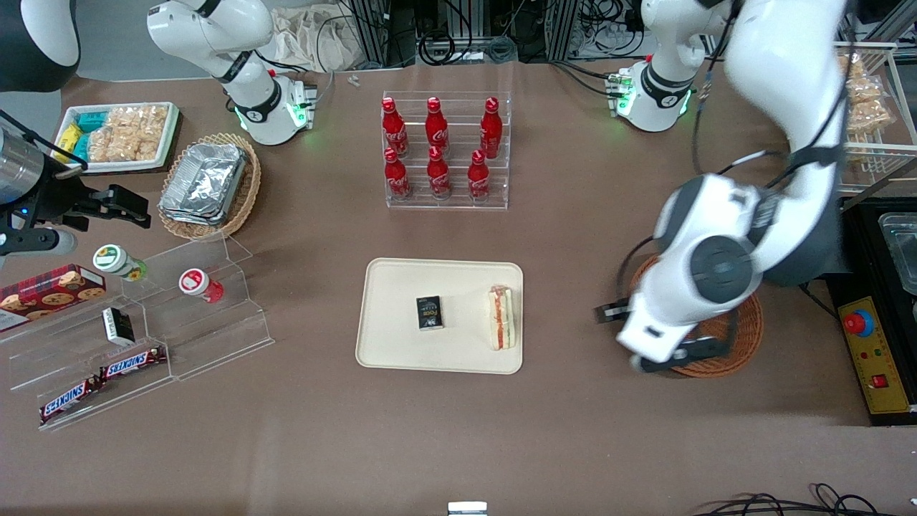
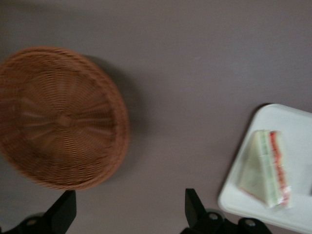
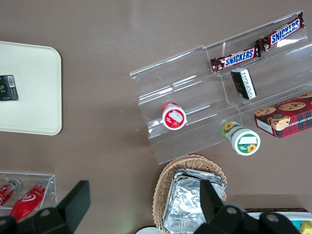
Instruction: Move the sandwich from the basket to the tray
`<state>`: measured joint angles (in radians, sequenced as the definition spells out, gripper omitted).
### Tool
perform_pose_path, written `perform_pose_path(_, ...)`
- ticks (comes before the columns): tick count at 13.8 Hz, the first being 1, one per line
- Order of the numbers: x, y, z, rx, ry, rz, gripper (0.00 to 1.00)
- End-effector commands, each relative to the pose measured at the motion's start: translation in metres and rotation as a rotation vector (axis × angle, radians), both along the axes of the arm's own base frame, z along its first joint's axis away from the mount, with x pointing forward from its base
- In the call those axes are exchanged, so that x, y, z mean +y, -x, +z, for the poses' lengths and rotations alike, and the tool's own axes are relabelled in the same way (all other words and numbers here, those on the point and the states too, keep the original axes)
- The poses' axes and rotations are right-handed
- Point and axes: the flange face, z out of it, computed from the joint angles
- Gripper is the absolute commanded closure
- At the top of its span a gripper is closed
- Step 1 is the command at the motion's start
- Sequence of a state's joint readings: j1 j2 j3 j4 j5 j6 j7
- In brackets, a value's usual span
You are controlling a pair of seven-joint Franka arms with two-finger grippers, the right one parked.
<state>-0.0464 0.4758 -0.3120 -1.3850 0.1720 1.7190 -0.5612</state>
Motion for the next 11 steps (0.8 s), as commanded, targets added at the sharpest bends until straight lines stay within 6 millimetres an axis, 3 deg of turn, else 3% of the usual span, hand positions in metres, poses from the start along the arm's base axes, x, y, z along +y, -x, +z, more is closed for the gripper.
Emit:
perform_pose_path(1,0.059,0.05,0.018,0.0,-0.037,-0.062,0.0)
perform_pose_path(5,0.109,0.086,0.044,0.002,-0.053,-0.17,0.0)
perform_pose_path(9,0.128,0.063,0.073,0.036,0.027,-0.24,0.0)
perform_pose_path(11,0.131,0.045,0.078,0.043,0.054,-0.243,0.0)
